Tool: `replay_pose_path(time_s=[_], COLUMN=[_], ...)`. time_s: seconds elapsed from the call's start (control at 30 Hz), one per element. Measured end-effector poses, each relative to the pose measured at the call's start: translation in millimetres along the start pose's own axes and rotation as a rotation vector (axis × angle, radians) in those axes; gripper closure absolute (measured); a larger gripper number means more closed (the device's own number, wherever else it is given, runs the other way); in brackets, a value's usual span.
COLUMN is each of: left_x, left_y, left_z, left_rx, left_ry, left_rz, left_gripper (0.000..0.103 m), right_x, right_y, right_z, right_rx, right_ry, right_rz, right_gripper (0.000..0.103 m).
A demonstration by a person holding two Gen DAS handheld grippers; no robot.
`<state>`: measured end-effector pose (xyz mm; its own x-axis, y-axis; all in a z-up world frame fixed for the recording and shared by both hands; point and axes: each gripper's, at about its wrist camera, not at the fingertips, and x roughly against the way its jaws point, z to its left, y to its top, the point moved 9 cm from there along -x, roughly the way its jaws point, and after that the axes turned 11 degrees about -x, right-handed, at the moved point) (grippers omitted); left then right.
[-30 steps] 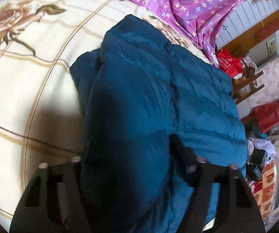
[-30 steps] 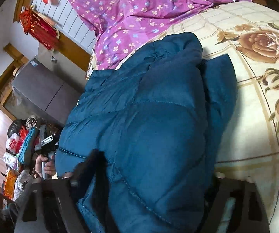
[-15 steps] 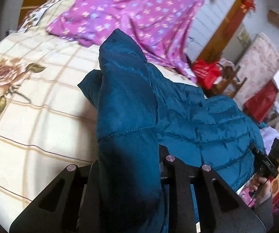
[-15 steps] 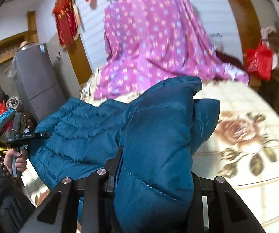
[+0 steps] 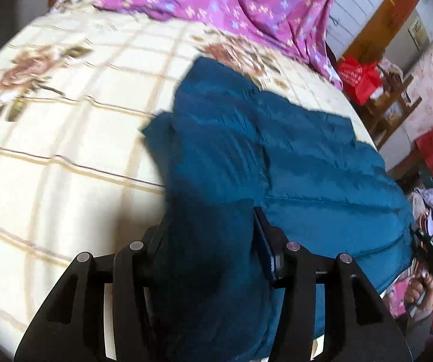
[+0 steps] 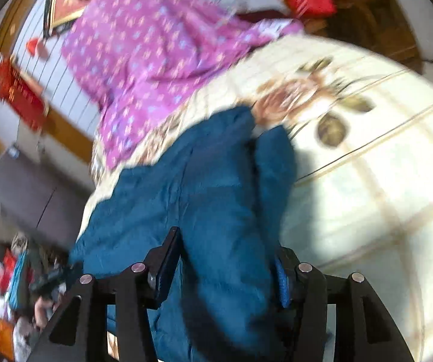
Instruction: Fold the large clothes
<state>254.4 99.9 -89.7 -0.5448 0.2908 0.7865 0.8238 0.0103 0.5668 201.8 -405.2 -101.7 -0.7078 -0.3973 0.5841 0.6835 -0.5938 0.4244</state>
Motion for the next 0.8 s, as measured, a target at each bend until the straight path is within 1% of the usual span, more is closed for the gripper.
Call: replay_pose_path(time_s=[0.03,0.1,0.13,0.17,0.2,0.23,0.27,0.3,0.33,0.37,0.4,0.43,0.47,0.5,0.53,0.57,0.6,0.63,0.7,0.8], left_x=[9.7,37.3,53.3,64.3,79.0,91.1,106.8,113.8,119.0,121.8,124.0,123.8,126.0,128.9,132.4,137.4,140.1,142.8,145.3,143.8], left_y=[-2.9,-8.1,-11.5,-14.0,-18.7,-24.3,-32.3,-38.8,-48.4,-60.7,-71.1,-80.9,-95.3,-103.8,-112.0,-123.6,-130.4,-138.2,-149.2,-153.8], left_z=[1.0,0.8,-7.2,-17.2,-32.6,-45.1,-66.0,-81.5,-102.7,-124.0,-140.2,-154.9,-171.6,-181.7,-192.0,-204.0,-210.9,-216.7,-217.6,-212.5], left_rx=[0.007,-0.01,-0.04,-0.067,-0.103,-0.13,-0.173,-0.206,-0.249,-0.29,-0.317,-0.343,-0.382,-0.408,-0.437,-0.476,-0.501,-0.524,-0.542,-0.519], left_ry=[0.019,0.088,0.098,0.092,0.081,0.077,0.073,0.068,0.054,0.033,0.011,0.006,0.035,0.06,0.084,0.111,0.123,0.137,0.14,0.147], left_rz=[-0.018,-0.074,-0.113,-0.142,-0.172,-0.197,-0.229,-0.241,-0.233,-0.212,-0.193,-0.17,-0.153,-0.159,-0.173,-0.187,-0.194,-0.201,-0.208,-0.207], left_gripper=[0.053,0.053,0.053,0.049,0.036,0.03,0.021,0.02,0.02,0.02,0.02,0.02,0.02,0.02,0.02,0.02,0.02,0.02,0.02,0.02], right_x=[10.3,34.7,48.4,62.5,73.3,89.7,102.2,112.9,122.3,134.6,146.3,152.8,159.8,162.5,161.1,157.8,156.0,157.2,160.0,162.1], right_y=[-0.3,-5.1,-10.8,-19.7,-30.2,-43.3,-56.8,-69.4,-82.3,-96.3,-109.4,-119.8,-132.0,-143.3,-155.2,-165.8,-174.1,-182.9,-202.9,-220.8], right_z=[-2.1,-0.1,5.9,16.2,28.5,41.2,55.6,68.3,76.0,86.0,95.3,100.8,105.8,107.4,106.4,105.8,105.7,108.0,113.6,116.9], right_rx=[-0.018,-0.038,-0.02,0.019,0.061,0.114,0.154,0.182,0.203,0.228,0.245,0.254,0.268,0.273,0.28,0.305,0.344,0.38,0.461,0.498], right_ry=[-0.011,-0.039,-0.067,-0.094,-0.105,-0.103,-0.103,-0.102,-0.107,-0.124,-0.133,-0.138,-0.162,-0.202,-0.261,-0.327,-0.374,-0.398,-0.424,-0.418], right_rz=[-0.029,-0.082,-0.107,-0.123,-0.129,-0.132,-0.138,-0.149,-0.163,-0.193,-0.232,-0.256,-0.268,-0.26,-0.228,-0.192,-0.171,-0.167,-0.171,-0.16], right_gripper=[0.041,0.04,0.04,0.04,0.039,0.037,0.035,0.023,0.012,0.009,0.004,0.001,0.001,0.001,0.001,0.001,0.001,0.001,0.001,0.001])
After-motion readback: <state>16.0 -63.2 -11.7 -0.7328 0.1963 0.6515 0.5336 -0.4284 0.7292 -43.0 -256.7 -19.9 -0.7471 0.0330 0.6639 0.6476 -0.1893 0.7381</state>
